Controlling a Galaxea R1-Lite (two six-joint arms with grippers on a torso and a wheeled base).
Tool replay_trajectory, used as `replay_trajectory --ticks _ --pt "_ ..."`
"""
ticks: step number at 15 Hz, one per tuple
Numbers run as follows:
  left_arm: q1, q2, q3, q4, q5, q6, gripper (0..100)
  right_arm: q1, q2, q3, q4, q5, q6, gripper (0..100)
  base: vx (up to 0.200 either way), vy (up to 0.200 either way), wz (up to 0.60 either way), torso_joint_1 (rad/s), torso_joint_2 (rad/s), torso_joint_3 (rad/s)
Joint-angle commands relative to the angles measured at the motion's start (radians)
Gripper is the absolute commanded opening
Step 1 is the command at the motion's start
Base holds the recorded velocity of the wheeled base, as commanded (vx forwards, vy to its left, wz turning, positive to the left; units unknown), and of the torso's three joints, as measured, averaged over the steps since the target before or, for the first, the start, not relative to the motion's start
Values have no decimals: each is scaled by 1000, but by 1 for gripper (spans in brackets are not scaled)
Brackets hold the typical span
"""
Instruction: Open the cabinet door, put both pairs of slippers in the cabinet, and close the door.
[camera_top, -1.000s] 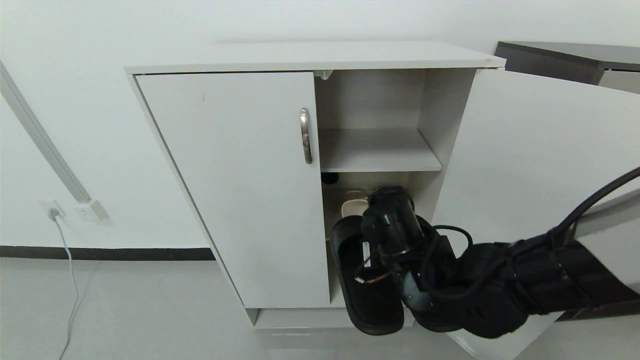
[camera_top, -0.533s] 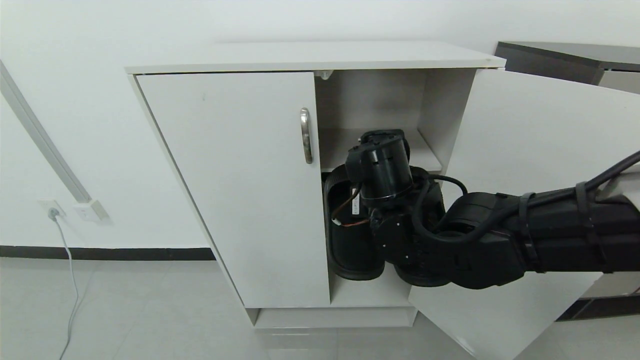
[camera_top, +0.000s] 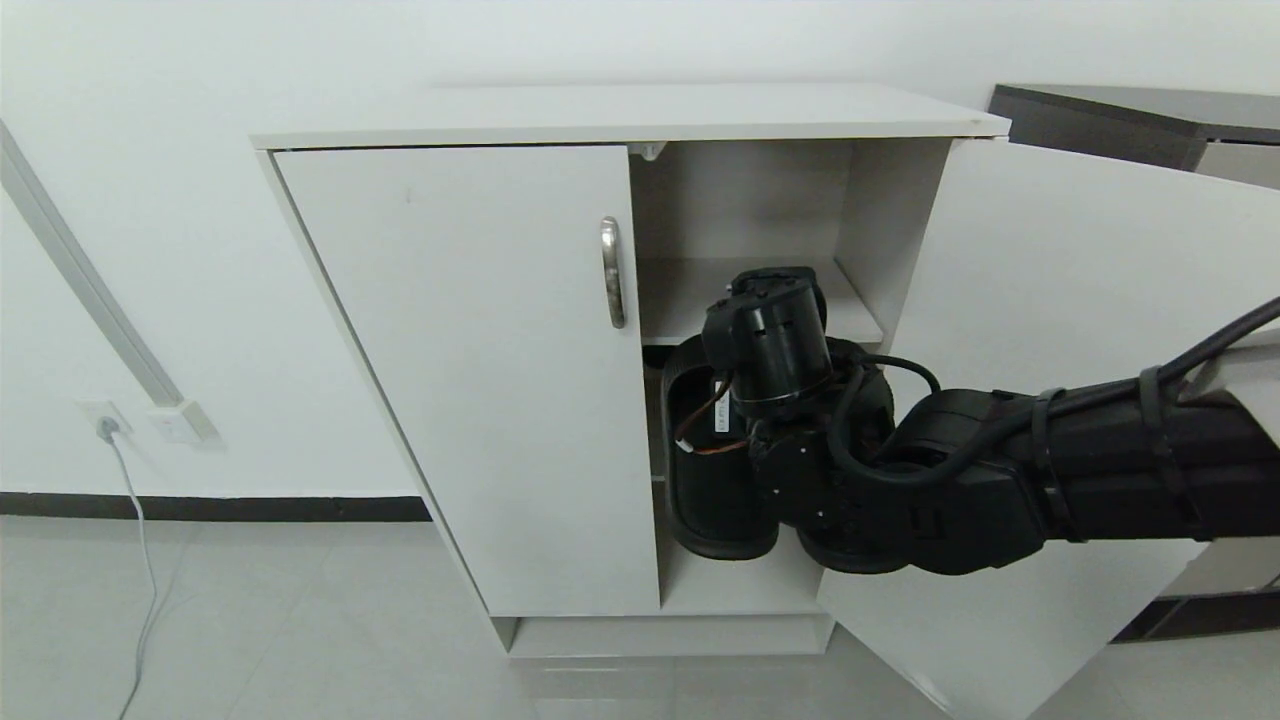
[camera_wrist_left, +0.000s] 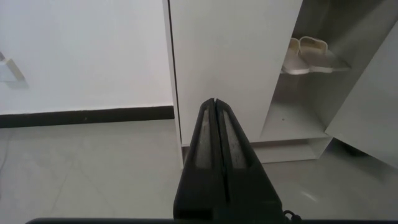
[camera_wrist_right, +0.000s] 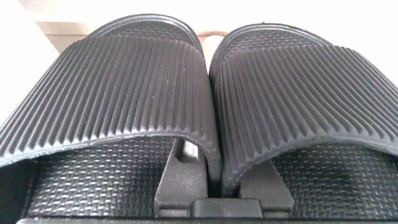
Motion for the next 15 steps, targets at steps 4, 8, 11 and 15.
replay_trajectory --ticks 4,8,11,15 --pt "0 0 0 0 0 0 0 -10 -10 0 -8 0 -1 0 200 0 0 -2 0 5" --pt "0 0 0 0 0 0 0 -10 -10 4 -8 0 -1 0 200 0 0 2 4 4" --pt "0 0 0 0 1 -2 0 -20 -1 4 -16 1 -12 0 133 0 0 2 0 2" --pt "0 0 0 0 1 -2 0 -61 54 -3 -151 55 -113 0 0 0 0 0 0 0"
